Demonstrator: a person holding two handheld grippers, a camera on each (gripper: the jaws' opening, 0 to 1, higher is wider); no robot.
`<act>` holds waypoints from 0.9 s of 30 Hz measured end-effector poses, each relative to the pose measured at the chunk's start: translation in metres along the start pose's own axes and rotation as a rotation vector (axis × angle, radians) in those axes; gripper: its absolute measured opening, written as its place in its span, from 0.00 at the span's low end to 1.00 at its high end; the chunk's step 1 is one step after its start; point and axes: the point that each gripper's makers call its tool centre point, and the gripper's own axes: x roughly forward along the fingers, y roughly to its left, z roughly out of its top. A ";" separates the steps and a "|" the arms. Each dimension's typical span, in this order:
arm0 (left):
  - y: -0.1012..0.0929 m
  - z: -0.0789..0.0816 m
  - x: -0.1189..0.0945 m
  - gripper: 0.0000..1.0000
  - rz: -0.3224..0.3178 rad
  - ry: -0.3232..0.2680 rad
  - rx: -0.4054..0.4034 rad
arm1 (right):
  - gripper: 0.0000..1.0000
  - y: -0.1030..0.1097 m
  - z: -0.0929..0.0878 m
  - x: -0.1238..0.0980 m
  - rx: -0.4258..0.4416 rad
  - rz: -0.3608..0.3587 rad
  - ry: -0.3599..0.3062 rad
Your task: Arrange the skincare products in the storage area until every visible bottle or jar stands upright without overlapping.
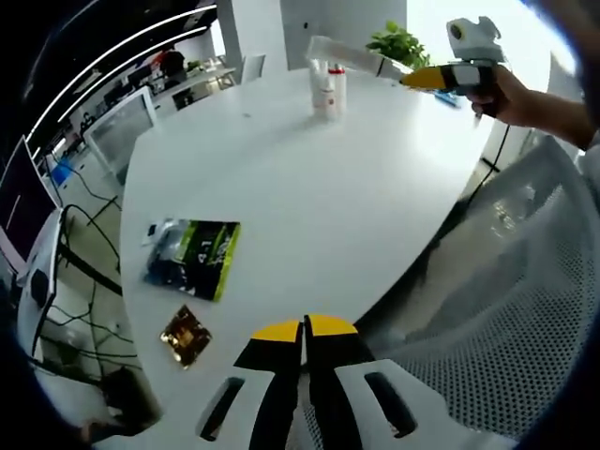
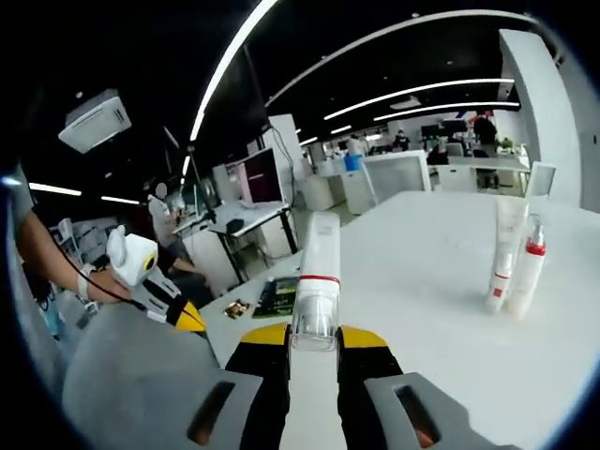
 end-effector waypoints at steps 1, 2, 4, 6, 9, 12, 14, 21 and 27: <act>0.000 0.001 0.000 0.00 0.003 -0.003 0.003 | 0.10 0.001 -0.001 -0.002 -0.003 -0.003 0.002; 0.001 0.001 -0.001 0.00 0.006 -0.006 0.002 | 0.10 0.004 -0.001 -0.005 0.001 0.002 -0.002; 0.003 0.000 0.000 0.00 0.009 -0.006 -0.008 | 0.10 0.008 0.000 -0.010 0.002 0.007 -0.011; 0.003 0.001 -0.001 0.00 0.008 -0.010 -0.008 | 0.10 0.013 0.001 -0.014 -0.007 0.015 -0.016; 0.002 0.003 -0.002 0.00 0.008 -0.015 0.003 | 0.11 0.018 -0.001 -0.019 -0.042 0.012 -0.010; 0.002 0.004 -0.002 0.00 0.009 -0.023 0.009 | 0.11 0.022 -0.001 -0.023 -0.055 0.017 -0.012; 0.001 0.004 -0.002 0.00 0.007 -0.023 0.010 | 0.11 0.028 -0.002 -0.025 -0.059 0.025 -0.015; -0.002 0.004 -0.003 0.00 -0.003 -0.026 0.021 | 0.11 0.051 -0.004 -0.028 -0.168 0.050 0.018; -0.004 0.005 -0.003 0.00 -0.009 -0.028 0.020 | 0.11 0.066 -0.003 -0.026 -0.219 0.051 0.047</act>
